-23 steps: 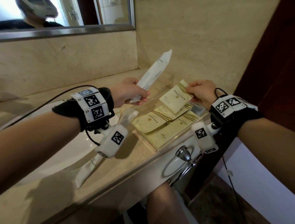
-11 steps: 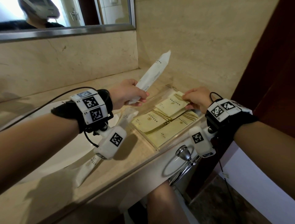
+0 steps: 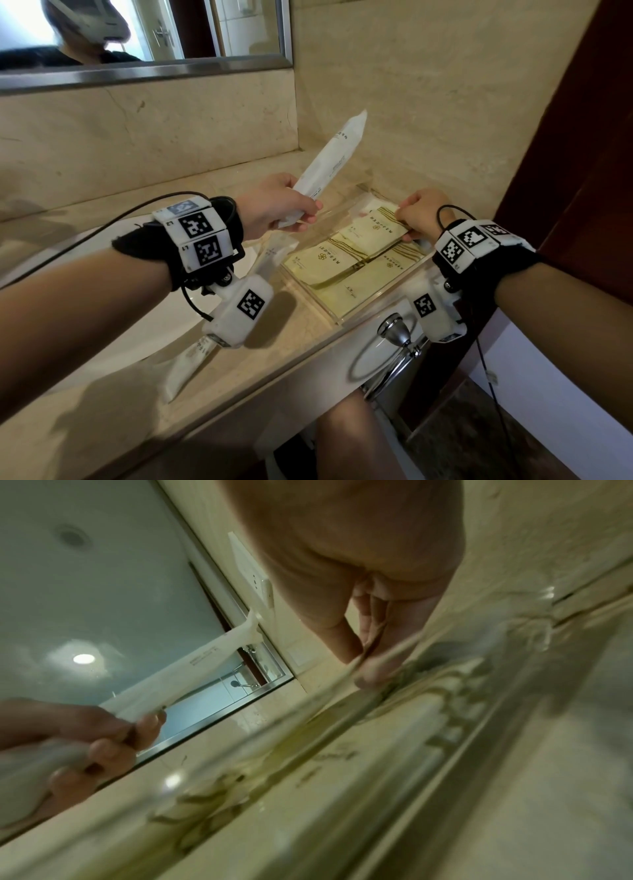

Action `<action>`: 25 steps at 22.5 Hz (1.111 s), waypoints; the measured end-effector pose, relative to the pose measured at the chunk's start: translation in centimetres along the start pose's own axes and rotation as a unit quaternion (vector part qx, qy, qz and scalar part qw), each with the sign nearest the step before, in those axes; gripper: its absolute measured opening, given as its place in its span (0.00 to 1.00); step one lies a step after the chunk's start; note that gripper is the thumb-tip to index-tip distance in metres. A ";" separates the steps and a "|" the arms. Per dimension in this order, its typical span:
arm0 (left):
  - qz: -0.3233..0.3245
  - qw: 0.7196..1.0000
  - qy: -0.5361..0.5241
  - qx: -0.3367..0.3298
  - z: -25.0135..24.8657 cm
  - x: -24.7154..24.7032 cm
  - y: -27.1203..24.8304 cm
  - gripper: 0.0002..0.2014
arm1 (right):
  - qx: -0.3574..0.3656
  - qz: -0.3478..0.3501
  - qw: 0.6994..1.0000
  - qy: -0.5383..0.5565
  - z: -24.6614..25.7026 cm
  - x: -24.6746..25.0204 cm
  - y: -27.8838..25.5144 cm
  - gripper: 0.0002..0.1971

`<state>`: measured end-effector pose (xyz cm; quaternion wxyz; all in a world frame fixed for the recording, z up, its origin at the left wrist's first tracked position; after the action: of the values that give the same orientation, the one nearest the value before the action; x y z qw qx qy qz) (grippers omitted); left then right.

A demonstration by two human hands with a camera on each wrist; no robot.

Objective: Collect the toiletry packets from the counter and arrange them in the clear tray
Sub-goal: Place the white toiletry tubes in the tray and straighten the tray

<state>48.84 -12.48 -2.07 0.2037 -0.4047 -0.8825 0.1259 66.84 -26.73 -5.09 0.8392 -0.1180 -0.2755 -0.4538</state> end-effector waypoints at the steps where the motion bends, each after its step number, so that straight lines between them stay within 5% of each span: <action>1: 0.003 1.000 -0.001 -0.001 0.0 -0.1 -0.1 0.18 | 0.006 0.000 1.000 -0.021 -0.1 0.1 0.0 0.12; 4: 0.006 1.000 0.006 -0.001 -0.1 -0.3 -0.2 0.17 | 0.050 0.029 0.987 -0.152 0.6 0.2 0.0 0.06; 6: 0.006 1.000 0.018 0.004 -0.1 -0.3 -0.2 0.15 | 0.067 0.029 0.972 -0.222 1.2 0.7 0.0 0.14; 11: 0.005 0.998 0.054 0.006 -0.1 -0.9 -0.6 0.18 | 0.116 -0.016 0.969 -0.219 3.3 1.6 -0.7 0.17; 14: 0.047 0.998 0.042 0.003 -0.1 -1.5 -1.1 0.20 | 0.118 0.052 0.992 0.012 4.1 -1.2 -1.5 0.15; 18: 0.084 0.996 0.037 0.010 0.1 -1.8 -1.7 0.16 | 0.046 0.114 0.954 0.273 5.6 -4.1 -2.6 0.10; 21: 0.109 0.992 0.056 0.013 0.2 -2.0 -2.3 0.13 | 0.043 0.088 0.932 0.348 6.9 -4.4 -2.8 0.07; 25: 0.137 0.987 0.068 0.046 1.1 -1.4 -2.0 0.21 | 0.042 0.047 0.920 0.387 6.9 -3.9 -2.8 0.09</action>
<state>47.85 -14.87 -2.61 0.2621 -0.5194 -0.7964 0.1651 60.36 -22.46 -1.82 0.9049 0.0888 0.0577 -0.4123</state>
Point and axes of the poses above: each hand's wrist, its own y-axis towards the middle knuckle, its own x-axis out of the back of the hand, z = x × y, the point moved 8 cm from there along y, towards the middle knuckle, and after that the axes turned 13 degrees about x, right-handed, at the moved point
